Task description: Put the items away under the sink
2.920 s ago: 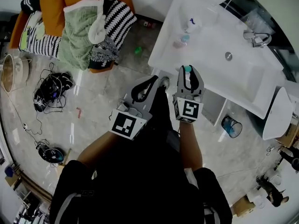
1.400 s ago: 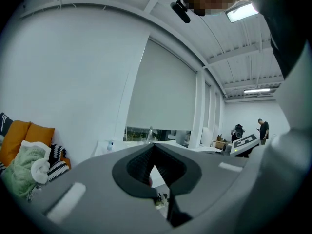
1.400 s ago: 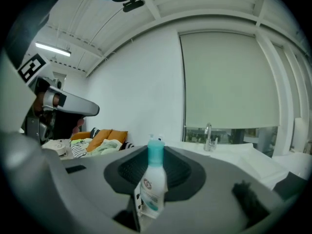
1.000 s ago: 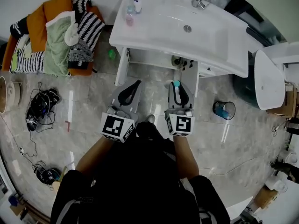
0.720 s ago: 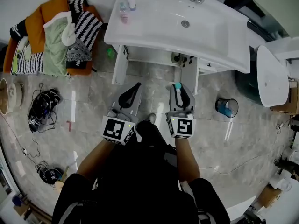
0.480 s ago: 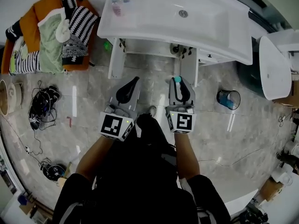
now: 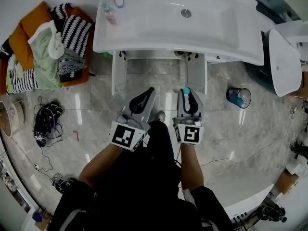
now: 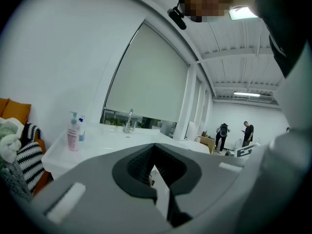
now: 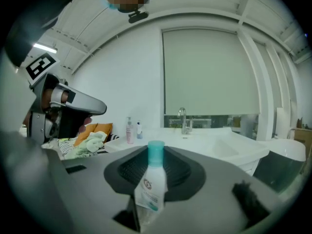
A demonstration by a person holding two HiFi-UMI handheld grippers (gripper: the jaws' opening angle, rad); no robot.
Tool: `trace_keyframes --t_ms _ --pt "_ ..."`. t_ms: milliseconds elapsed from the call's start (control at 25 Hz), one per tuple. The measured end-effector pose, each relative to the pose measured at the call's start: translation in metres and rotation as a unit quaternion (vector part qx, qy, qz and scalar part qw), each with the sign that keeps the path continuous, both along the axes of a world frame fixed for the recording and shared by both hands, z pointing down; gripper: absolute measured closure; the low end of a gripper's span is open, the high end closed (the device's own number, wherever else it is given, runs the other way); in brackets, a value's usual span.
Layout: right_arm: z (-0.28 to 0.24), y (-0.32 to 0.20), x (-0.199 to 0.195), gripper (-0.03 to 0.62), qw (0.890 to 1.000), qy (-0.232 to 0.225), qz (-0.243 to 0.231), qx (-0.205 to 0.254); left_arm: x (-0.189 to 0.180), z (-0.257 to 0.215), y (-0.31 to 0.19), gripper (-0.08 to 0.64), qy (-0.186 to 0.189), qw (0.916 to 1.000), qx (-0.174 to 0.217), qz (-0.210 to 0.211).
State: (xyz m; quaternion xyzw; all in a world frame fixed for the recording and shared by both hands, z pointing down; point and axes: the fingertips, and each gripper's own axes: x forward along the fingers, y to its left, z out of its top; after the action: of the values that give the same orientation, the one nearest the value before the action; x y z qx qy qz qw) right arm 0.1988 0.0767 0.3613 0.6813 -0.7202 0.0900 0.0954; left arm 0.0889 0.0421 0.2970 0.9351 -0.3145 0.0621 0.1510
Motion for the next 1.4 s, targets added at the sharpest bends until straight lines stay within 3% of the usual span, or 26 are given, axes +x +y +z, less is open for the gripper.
trace_keyframes --t_ms 160,360,520,680,920,1120,1400 --pt "0.036 -0.018 0.010 0.486 0.999 0.005 0.025 -0.028 0.010 0.034 -0.008 0.553 -0.003 0.9994 -0.028 0.019" --pt "0.093 -0.030 0.025 0.486 0.999 -0.004 0.036 -0.017 0.016 0.093 -0.012 0.554 -0.013 0.9985 -0.050 0.019" --pt "0.133 -0.036 0.033 0.486 0.999 -0.009 0.035 -0.007 0.025 0.134 -0.019 0.554 -0.015 0.9995 -0.026 0.007" --pt "0.172 -0.040 0.046 0.486 0.999 -0.003 0.042 -0.008 0.037 0.167 -0.026 0.554 0.020 0.9997 -0.013 0.004" --pt "0.228 -0.042 0.054 0.486 0.999 0.017 0.017 0.025 0.052 0.227 -0.022 0.553 0.016 0.9998 -0.011 0.011" --pt "0.288 -0.052 0.068 0.486 0.999 0.004 0.028 0.037 0.064 0.279 -0.024 0.554 -0.002 0.9998 -0.011 0.016" --pt "0.366 -0.058 0.067 0.486 0.998 0.008 0.027 0.057 0.061 0.347 -0.031 0.553 0.028 0.9992 0.022 0.018"
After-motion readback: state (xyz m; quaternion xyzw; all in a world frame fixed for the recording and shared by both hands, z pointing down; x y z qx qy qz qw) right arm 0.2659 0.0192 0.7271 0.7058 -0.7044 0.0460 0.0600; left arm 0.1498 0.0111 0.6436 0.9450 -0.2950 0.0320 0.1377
